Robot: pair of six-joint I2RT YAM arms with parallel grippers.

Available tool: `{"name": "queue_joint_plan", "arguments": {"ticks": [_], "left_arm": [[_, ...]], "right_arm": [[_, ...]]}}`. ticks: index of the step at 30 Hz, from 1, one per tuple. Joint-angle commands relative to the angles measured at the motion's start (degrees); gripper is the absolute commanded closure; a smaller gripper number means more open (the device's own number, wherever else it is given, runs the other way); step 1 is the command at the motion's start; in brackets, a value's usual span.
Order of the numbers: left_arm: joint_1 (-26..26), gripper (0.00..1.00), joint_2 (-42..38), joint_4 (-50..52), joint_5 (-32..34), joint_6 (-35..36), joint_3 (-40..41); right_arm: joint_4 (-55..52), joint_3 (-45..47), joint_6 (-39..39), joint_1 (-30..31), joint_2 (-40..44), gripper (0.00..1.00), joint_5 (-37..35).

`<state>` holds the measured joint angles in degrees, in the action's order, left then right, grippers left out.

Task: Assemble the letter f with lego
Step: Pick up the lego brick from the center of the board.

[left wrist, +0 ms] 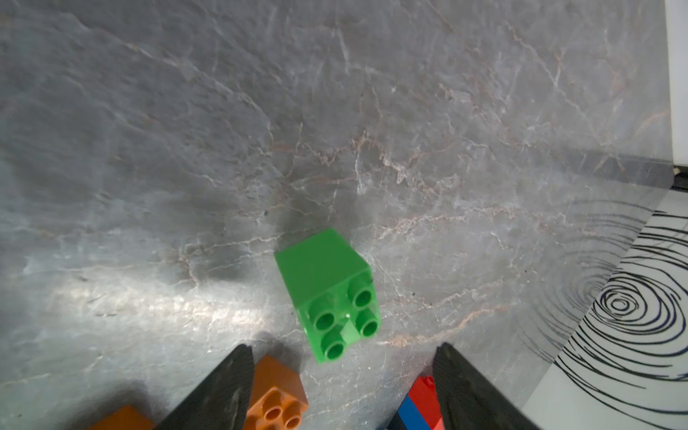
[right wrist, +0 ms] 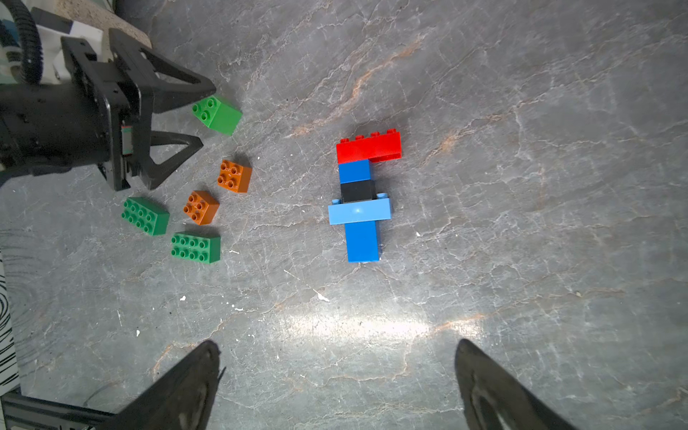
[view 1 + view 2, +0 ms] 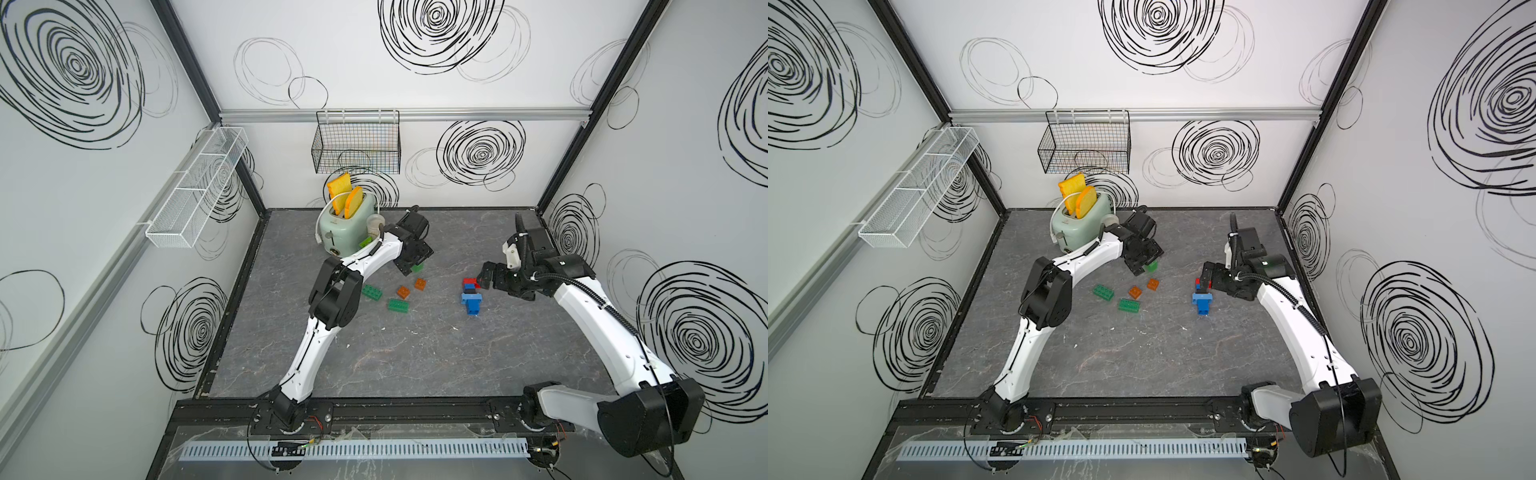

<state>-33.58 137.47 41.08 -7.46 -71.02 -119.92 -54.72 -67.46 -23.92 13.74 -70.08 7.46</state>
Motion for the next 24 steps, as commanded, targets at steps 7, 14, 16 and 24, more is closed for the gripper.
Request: {"name": "queue_joint_plan", "arguments": {"ticks": [7, 14, 16, 24], "left_arm": [[0.62, 0.26, 2.76, 1.28, 2.13, -3.59, -2.85], [0.89, 0.34, 4.92, 1.4, 1.82, -4.44, -5.24], [0.8, 0.34, 5.43, 1.82, 1.9, -4.57, -5.9], [0.71, 0.48, 5.7, 1.98, 2.16, -4.92, -5.93]], "right_arm": [[1.13, 0.18, 2.43, 3.41, 0.44, 0.01, 0.71], [1.46, 0.22, 2.83, 4.78, -0.14, 0.01, 0.73], [1.49, 0.16, 3.0, 4.98, -0.22, 0.01, 0.46], [1.64, 0.5, 3.18, 5.31, -0.14, 0.01, 0.12]]}}
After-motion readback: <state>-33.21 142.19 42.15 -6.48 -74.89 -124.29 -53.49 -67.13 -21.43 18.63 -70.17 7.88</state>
